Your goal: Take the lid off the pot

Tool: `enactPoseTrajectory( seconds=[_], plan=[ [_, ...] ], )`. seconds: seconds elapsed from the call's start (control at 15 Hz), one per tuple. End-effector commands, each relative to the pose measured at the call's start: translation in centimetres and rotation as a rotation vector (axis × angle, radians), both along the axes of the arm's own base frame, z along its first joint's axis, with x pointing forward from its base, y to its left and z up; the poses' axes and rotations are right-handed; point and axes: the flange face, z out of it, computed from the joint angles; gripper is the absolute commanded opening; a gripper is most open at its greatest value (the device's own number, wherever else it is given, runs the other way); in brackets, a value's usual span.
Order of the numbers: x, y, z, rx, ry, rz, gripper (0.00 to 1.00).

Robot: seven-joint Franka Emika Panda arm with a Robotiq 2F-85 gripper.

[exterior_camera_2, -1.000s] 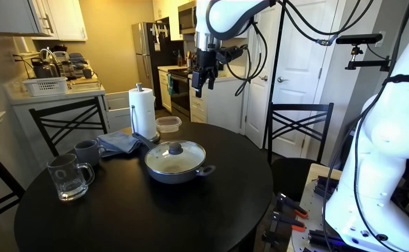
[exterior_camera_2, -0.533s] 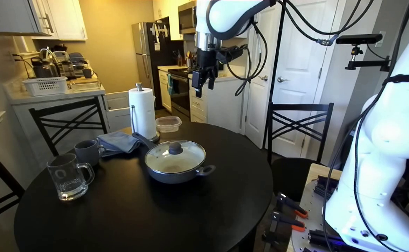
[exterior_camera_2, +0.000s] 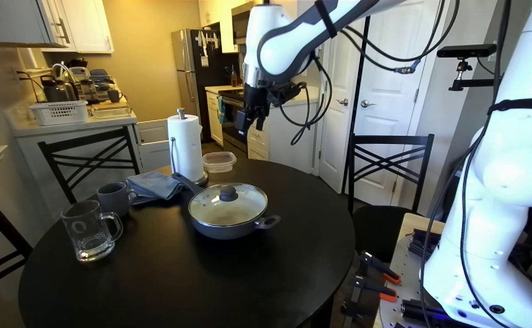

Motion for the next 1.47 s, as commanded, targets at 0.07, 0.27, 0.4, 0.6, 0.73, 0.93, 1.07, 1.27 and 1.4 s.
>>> enactPoseTrajectory(
  seconds=[0.07, 0.27, 0.4, 0.6, 0.73, 0.93, 1.07, 1.27, 1.4],
  plan=[
    [4.5, 0.9, -6.8, -0.010, 0.057, 0.019, 1.00],
    [5.8, 2.4, -9.3, -0.028, 0.149, 0.057, 1.00],
    [6.5, 3.8, -10.5, -0.032, 0.203, 0.086, 1.00],
    [7.9, 4.5, -12.5, 0.000, 0.216, 0.133, 1.00],
    [8.9, 4.1, -13.8, 0.001, 0.210, 0.130, 1.00],
    [10.1, 3.5, -15.5, 0.015, 0.199, 0.109, 1.00],
    [10.8, 3.3, -16.5, 0.057, 0.186, 0.115, 1.00],
    [11.4, 3.8, -17.4, 0.112, 0.194, 0.133, 1.00],
    [11.5, 4.1, -17.5, 0.121, 0.216, 0.141, 1.00]
  ],
)
